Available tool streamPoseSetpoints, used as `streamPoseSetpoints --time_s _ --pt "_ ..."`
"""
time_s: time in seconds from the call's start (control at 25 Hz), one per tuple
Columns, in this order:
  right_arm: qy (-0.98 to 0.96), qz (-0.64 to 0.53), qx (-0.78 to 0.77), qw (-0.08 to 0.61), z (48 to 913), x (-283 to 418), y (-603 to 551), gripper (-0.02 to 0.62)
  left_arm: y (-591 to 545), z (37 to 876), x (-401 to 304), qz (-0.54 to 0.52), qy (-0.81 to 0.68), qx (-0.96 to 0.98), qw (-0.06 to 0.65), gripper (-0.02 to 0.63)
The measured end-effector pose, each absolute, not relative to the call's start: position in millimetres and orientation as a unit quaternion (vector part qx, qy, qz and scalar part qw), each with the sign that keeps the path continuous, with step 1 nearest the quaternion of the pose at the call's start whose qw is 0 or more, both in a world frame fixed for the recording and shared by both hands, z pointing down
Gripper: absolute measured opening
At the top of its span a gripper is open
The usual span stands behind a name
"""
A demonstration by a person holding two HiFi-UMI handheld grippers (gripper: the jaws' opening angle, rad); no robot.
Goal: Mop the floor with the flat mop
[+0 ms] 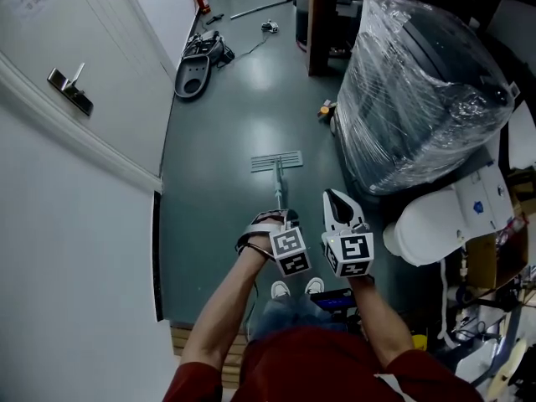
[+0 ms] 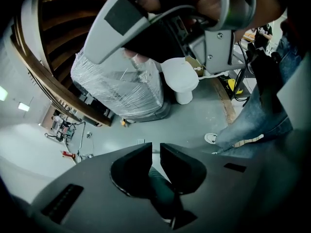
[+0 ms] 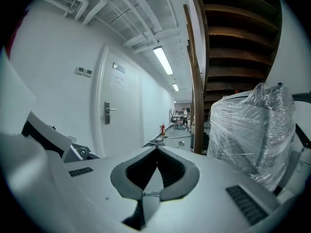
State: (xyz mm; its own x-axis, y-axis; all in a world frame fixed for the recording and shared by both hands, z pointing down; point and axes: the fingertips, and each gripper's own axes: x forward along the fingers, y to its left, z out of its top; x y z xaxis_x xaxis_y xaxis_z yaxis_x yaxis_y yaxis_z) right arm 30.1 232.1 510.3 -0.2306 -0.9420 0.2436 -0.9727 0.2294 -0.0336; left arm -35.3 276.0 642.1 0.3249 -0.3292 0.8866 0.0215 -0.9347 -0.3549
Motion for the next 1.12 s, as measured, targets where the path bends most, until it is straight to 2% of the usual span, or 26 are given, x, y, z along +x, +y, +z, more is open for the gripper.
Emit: streamPoseSetpoints --time_s 0.52,1.12 --pt "-0.768 0.075 0.629 0.093 505 -12 207 0.017 236 640 -66 -0.557 0.087 -0.810 0.162 0.058" --pt "-0.777 0.083 0.618 0.083 505 11 104 0.017 144 627 -39 -0.558 0.087 -0.809 0.161 0.055"
